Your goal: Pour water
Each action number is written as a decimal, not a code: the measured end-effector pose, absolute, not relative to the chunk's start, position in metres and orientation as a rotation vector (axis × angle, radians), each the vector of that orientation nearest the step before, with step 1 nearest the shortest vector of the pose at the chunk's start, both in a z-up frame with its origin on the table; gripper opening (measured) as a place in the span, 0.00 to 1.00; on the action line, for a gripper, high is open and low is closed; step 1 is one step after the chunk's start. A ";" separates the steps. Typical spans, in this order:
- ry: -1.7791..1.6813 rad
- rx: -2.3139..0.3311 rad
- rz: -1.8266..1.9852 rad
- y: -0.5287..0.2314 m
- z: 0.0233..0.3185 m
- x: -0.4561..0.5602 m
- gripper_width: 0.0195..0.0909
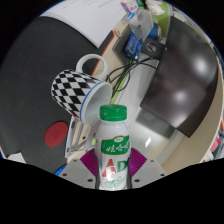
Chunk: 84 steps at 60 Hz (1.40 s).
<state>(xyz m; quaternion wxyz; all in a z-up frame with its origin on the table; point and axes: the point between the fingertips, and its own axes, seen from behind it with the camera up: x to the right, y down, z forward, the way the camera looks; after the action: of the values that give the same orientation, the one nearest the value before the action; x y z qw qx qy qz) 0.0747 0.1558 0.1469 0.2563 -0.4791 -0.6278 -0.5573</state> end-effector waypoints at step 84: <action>-0.160 -1.768 0.121 0.151 0.094 0.096 0.34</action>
<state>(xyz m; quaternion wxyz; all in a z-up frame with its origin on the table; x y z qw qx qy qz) 0.0959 0.1512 0.0941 0.6297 -0.7719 -0.0700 0.0530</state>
